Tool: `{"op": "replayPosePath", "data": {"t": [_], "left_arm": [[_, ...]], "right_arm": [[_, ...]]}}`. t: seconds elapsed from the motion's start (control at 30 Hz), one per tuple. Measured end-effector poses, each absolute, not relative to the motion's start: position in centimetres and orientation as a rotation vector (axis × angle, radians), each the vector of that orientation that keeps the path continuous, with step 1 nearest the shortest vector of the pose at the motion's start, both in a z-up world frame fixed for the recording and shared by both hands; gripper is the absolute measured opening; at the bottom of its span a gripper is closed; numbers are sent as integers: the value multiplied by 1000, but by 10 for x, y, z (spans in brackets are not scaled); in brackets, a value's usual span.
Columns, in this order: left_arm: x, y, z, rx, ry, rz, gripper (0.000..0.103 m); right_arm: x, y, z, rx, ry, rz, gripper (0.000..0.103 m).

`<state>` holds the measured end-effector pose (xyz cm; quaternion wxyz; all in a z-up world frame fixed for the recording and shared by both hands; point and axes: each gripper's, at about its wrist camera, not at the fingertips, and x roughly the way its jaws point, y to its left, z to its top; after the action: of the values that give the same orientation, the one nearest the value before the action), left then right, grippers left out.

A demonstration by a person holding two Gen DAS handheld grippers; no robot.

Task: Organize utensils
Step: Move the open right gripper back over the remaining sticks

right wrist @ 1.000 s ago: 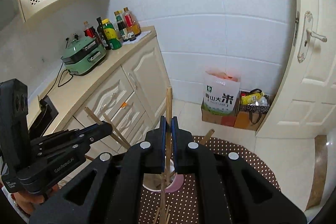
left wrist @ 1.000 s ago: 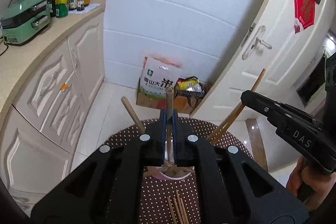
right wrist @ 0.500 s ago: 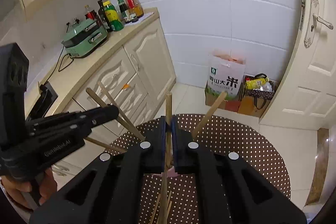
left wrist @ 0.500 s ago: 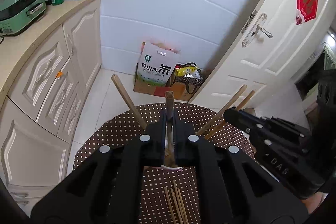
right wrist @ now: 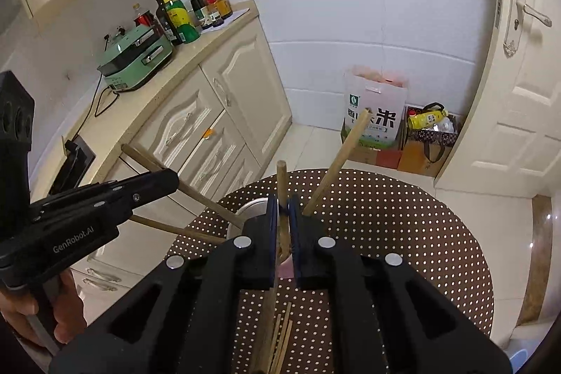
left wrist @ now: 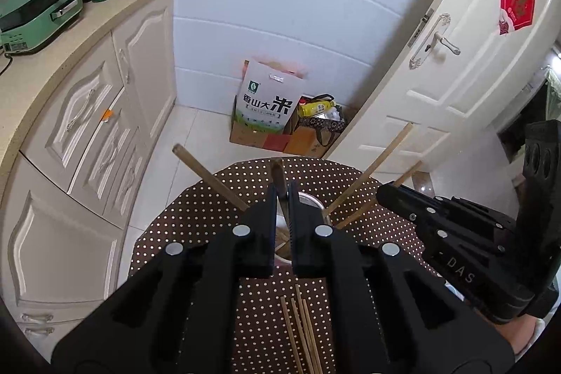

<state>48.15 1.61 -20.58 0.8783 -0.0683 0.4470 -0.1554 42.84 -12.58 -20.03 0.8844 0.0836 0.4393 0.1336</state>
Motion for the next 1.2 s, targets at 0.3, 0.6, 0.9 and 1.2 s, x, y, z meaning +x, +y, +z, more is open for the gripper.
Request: {"op": "replayPosePath", "data": {"t": [0.3,0.6,0.9,1.2], "left_arm": [[463,23,-189,-147,877,-308,51],[439,35,-178,-163,855,-296,59],[397,54,-180,-155,810,-255,59],[377,56,-211,-157,875,-241,60]], "right_arm": [[413,-128,-184,196,883,268,8],[387,-132,-166,219,842,249,9],[349,-143,-164,252,836,204,10],[324,-142,-186,267,893,189,11]]}}
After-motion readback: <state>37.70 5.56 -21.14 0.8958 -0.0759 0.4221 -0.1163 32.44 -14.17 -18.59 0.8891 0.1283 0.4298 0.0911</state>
